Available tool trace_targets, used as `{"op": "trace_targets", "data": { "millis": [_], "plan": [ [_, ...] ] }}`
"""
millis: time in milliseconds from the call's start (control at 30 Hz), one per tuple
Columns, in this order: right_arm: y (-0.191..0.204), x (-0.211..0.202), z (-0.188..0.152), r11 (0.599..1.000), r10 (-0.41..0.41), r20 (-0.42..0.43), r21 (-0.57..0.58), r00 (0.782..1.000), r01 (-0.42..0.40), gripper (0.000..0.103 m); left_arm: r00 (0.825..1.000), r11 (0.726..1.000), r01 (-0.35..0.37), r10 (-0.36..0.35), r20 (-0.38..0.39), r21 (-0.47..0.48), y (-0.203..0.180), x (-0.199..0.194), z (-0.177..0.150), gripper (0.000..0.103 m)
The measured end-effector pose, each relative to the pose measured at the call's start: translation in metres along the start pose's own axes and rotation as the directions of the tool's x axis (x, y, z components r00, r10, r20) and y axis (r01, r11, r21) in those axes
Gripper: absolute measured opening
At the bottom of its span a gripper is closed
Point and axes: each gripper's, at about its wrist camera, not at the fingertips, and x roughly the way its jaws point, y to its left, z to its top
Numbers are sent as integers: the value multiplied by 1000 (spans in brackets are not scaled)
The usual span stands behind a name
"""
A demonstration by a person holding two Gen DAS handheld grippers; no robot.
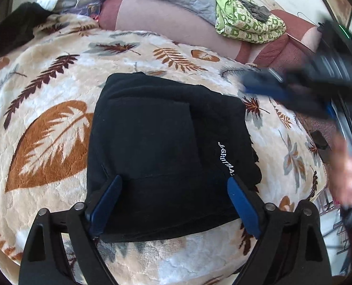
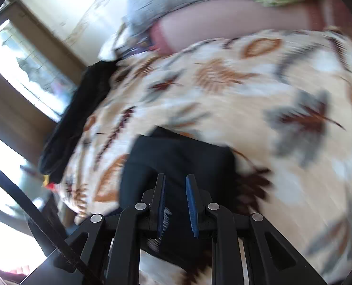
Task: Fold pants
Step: 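Open both grippers and withdraw the right gripper from the folded pants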
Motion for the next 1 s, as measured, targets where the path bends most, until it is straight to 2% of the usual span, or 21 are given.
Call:
{"op": "trace_targets", "data": {
  "millis": [67, 133, 200, 233, 267, 300, 333, 367, 400, 433, 467, 500, 533, 567, 600, 733, 867, 933, 1000],
  "plan": [
    [19, 34, 23, 995, 88, -74, -34, 993, -91, 21, 1000, 1000, 12, -12, 17, -6, 2, -1, -1, 89],
    [33, 71, 40, 986, 153, -164, -46, 974, -163, 21, 999, 1000, 22, -22, 30, -12, 3, -1, -2, 89],
    [45, 110, 49, 968, 232, -273, -32, 933, -250, 21, 999, 999, 29, -29, 37, -15, 5, -2, -3, 89],
    [49, 138, 51, 952, 288, -350, 4, 891, -306, 21, 999, 999, 32, -32, 39, -14, 5, -2, -3, 89],
    [50, 152, 51, 949, 299, -379, 20, 876, -315, 21, 999, 999, 31, -31, 39, -12, 5, -1, -2, 89],
    [50, 169, 52, 957, 270, -400, 16, 876, -288, 21, 999, 1000, 29, -29, 40, -10, 6, -1, -2, 89],
    [46, 186, 57, 980, 175, -399, -21, 900, -200, 21, 999, 999, 30, -30, 40, -9, 7, -1, -2, 89],
    [42, 193, 62, 989, 117, -384, -43, 916, -145, 16, 999, 999, 30, -30, 41, -10, 7, 0, -2, 89],
    [36, 197, 70, 996, 43, -344, -61, 938, -68, 11, 999, 1000, 29, -29, 41, -10, 7, 0, -2, 89],
    [29, 194, 80, 999, -17, -275, -46, 961, 5, 12, 999, 1000, 27, -26, 43, -6, 5, 0, -2, 89],
    [23, 184, 88, 992, -129, -195, -33, 972, 125, 26, 999, 1000, 19, -19, 45, 6, 4, 0, -2, 89],
    [16, 170, 93, 969, -246, -110, 3, 963, 248, 33, 999, 1000, 14, -14, 46, 14, 3, 0, -2, 89],
    [7, 151, 96, 964, -254, -46, 68, 966, 257, 45, 999, 1000, 5, -6, 48, 23, 1, 0, -3, 89],
    [-3, 135, 96, 974, -190, -22, 122, 982, 191, 47, 999, 1000, 0, -1, 49, 26, 0, 1, -3, 89],
    [-9, 121, 94, 976, -161, -11, 146, 987, 161, 47, 999, 1000, -5, 4, 49, 27, 0, 1, -3, 89],
    [-31, 64, 65, 969, -211, 39, 142, 977, 203, 49, 1000, 1000, -10, 10, 17, 1, 0, -4, 1, 89],
    [-46, 21, 23, 963, -214, 65, 182, 975, 199, 49, 999, 997, 37, -36, 22, -71, 9, -24, 8, 89],
    [-40, 3, 1, 961, -242, 102, 159, 965, 224, 49, 999, 994, 29, -25, 36, -105, 14, -33, 13, 89],
    [-31, -7, -17, 969, -233, 123, 118, 965, 219, 49, 999, 991, 21, -16, 40, -135, 19, -40, 16, 89]
  ]
}}
